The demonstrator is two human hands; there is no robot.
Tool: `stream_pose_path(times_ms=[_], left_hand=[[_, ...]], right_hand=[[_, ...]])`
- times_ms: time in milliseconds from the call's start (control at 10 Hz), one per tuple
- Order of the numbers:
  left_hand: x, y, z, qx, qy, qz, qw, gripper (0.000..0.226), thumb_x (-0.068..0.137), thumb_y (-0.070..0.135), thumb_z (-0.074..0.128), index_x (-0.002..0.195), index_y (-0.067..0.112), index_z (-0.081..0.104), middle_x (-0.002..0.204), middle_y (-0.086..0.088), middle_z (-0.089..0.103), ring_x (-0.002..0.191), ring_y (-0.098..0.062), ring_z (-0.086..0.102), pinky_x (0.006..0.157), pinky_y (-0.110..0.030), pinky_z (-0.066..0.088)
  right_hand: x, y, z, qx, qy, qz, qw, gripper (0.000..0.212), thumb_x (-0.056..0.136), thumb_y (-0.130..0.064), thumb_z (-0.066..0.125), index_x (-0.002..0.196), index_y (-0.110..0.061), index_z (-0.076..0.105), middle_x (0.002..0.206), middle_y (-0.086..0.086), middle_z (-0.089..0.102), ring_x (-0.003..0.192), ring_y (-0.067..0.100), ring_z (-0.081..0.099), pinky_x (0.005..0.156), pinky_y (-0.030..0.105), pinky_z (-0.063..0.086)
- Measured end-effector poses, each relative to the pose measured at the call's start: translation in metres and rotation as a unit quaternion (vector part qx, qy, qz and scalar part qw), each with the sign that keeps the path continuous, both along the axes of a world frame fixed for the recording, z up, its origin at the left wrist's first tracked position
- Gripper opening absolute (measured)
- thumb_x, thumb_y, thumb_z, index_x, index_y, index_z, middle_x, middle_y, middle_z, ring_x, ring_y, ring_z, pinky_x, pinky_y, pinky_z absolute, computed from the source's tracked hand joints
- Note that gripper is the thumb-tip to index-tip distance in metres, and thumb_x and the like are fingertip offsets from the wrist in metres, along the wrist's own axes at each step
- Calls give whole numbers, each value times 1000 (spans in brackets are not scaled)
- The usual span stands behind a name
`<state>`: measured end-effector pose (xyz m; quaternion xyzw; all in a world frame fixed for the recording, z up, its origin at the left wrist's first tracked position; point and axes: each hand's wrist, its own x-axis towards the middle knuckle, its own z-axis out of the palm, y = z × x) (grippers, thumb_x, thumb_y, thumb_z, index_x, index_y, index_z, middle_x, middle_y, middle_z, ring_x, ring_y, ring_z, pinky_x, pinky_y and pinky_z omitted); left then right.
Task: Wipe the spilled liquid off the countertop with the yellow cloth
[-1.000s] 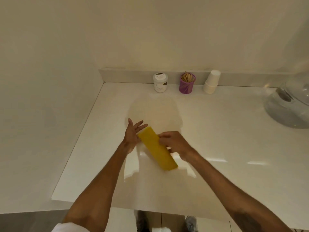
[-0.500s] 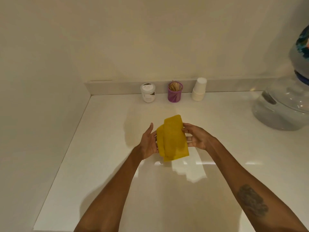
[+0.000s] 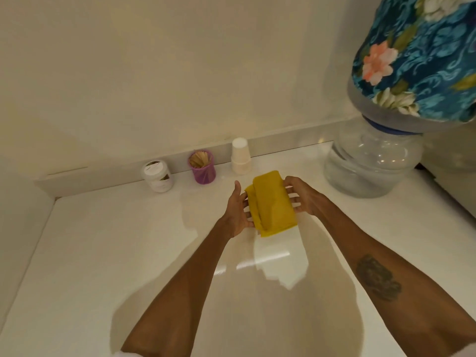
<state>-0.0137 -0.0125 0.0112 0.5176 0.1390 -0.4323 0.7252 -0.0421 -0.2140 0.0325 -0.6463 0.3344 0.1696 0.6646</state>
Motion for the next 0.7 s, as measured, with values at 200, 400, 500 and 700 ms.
stream_pose_path(times_ms=[200, 400, 500, 700], left_hand=[[14, -90, -7, -20, 4, 5, 1000, 87, 90, 80, 28, 154, 21, 38, 156, -11, 45, 137, -42, 48, 101, -61, 43], [22, -141, -11, 8, -23, -3, 1000, 83, 92, 77, 30, 154, 22, 38, 154, -10, 47, 130, -36, 53, 94, -54, 47], [24, -144, -10, 35, -47, -20, 998, 77, 95, 72, 33, 152, 21, 40, 152, -9, 48, 132, -35, 51, 99, -53, 46], [19, -118, 0, 133, -164, -29, 977, 66, 101, 59, 39, 151, 16, 41, 155, -4, 45, 144, -28, 41, 119, -47, 34]], right_hand=[[9, -78, -16, -54, 7, -70, 996, 44, 98, -33, 50, 137, -13, 49, 137, 11, 54, 112, 31, 53, 93, 46, 45], [17, -114, -34, -87, -33, -81, 992, 57, 103, -41, 46, 154, -19, 33, 156, 10, 41, 132, 33, 47, 109, 45, 40], [18, -113, -40, -176, -44, -31, 983, 59, 104, -43, 44, 157, -21, 29, 161, 10, 35, 143, 34, 40, 118, 48, 34], [10, -75, -36, -422, -88, 40, 902, 53, 104, -38, 41, 152, -16, 39, 156, 11, 42, 140, 36, 41, 114, 45, 37]])
